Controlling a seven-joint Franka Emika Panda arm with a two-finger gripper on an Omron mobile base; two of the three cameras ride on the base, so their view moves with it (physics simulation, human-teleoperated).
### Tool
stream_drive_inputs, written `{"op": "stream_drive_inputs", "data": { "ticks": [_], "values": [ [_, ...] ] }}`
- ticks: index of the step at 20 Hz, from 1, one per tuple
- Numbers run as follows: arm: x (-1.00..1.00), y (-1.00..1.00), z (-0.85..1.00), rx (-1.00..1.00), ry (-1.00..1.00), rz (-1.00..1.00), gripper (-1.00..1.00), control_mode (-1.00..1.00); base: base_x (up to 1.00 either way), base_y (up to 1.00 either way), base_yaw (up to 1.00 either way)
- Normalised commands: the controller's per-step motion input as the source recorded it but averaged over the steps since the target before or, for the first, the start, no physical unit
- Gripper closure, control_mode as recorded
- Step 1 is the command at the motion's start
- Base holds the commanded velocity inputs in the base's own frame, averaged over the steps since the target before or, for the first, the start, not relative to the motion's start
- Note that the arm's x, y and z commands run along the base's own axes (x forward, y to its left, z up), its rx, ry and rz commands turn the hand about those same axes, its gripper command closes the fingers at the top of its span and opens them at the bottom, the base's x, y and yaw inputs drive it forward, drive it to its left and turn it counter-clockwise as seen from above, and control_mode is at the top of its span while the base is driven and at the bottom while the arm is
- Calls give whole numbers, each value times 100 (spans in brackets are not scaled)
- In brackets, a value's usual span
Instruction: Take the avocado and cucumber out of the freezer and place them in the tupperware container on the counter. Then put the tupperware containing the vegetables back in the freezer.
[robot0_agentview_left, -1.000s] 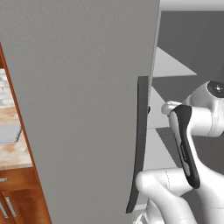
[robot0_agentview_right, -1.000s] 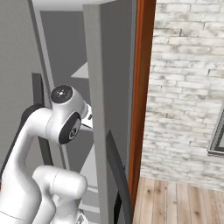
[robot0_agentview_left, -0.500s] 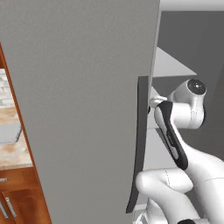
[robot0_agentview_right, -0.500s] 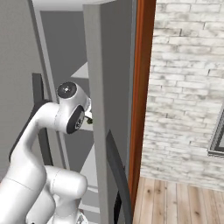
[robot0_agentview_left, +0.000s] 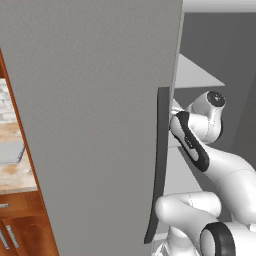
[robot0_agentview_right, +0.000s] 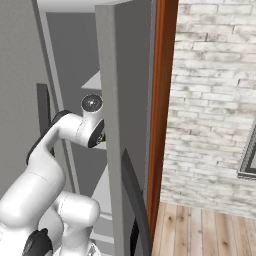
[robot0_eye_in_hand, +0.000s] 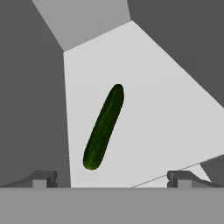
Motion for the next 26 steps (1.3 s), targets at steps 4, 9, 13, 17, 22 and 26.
{"op": "stream_drive_inputs", "data": {
  "ticks": [4, 9, 13, 17, 22, 26],
  "values": [
    [50, 0, -35, 4, 0, 0, -100, -100, 0, 0, 0],
    [43, 0, -36, 0, 0, 0, -100, -100, 0, 0, 0],
    [45, 0, -33, 0, 1, 0, -100, -100, 0, 0, 0],
    [42, 0, -22, 1, 0, 0, -100, -100, 0, 0, 0],
    [39, 0, -16, 3, 0, 0, -100, -100, 0, 0, 0],
    [35, 0, -17, 1, 1, 0, -100, -100, 0, 0, 0]
  ]
}}
